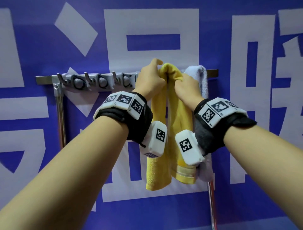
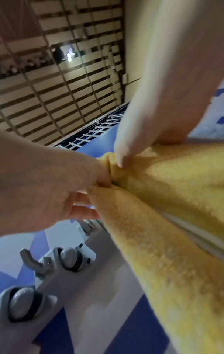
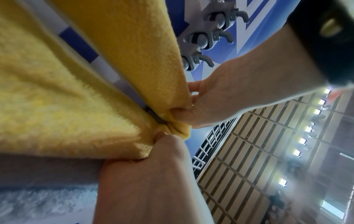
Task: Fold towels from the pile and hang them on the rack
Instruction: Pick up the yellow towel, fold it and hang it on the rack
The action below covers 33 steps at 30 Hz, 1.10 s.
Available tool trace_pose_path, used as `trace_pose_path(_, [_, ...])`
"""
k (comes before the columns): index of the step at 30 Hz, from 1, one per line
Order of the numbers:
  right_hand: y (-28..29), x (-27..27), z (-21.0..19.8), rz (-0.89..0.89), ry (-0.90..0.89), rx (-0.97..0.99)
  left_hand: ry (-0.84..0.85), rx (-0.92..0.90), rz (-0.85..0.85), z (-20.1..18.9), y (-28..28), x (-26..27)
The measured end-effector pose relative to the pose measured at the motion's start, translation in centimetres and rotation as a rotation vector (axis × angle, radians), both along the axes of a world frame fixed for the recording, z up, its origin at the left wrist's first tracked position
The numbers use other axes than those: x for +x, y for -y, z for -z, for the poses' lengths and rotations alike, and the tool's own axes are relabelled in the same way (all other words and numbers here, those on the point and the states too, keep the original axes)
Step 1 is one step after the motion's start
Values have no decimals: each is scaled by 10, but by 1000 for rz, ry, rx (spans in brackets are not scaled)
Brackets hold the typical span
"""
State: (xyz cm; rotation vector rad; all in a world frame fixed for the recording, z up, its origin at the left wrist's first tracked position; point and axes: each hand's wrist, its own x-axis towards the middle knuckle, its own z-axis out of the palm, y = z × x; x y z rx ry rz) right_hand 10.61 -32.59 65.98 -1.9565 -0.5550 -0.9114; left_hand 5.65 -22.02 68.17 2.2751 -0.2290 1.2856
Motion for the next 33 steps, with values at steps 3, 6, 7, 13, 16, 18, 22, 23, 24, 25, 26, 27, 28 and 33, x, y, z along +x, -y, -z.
trace_pose_path(3, [4,0,-6,-5,-23,-66,19,169,-132,0,6,5])
trace_pose_path(6, [4,6,-5,1,-40,-89,114,164,-201,-7,13,5])
trace_pose_path(7, [3,9,-5,2,-60,-101,137,158,-218,-10,16,5])
trace_pose_path(13, [1,7,-11,-9,72,-82,186,-5,-114,-19,23,6])
trace_pose_path(16, [0,4,-17,23,24,-108,167,-113,2,-20,19,5])
trace_pose_path(18, [1,2,-20,10,-9,-62,122,-184,60,-19,20,2])
trace_pose_path(22, [2,-4,-24,-63,-67,55,-138,-392,199,-16,20,-5])
trace_pose_path(23, [1,-7,-24,-96,-84,103,-193,-462,268,-15,18,-6])
trace_pose_path(24, [3,-7,-26,-148,-91,174,-232,-519,324,-14,15,-7])
trace_pose_path(25, [5,-5,-28,-205,-103,249,-258,-571,363,-14,10,-7])
trace_pose_path(26, [7,-2,-29,-247,-116,303,-274,-620,394,-14,6,-6])
trace_pose_path(27, [9,-3,-27,-273,-120,302,-292,-660,421,-13,2,-5])
trace_pose_path(28, [11,-7,-24,-283,-110,256,-317,-688,452,-11,-1,-4])
trace_pose_path(33, [4,-6,-19,-140,150,-94,-441,-578,622,3,-10,1])
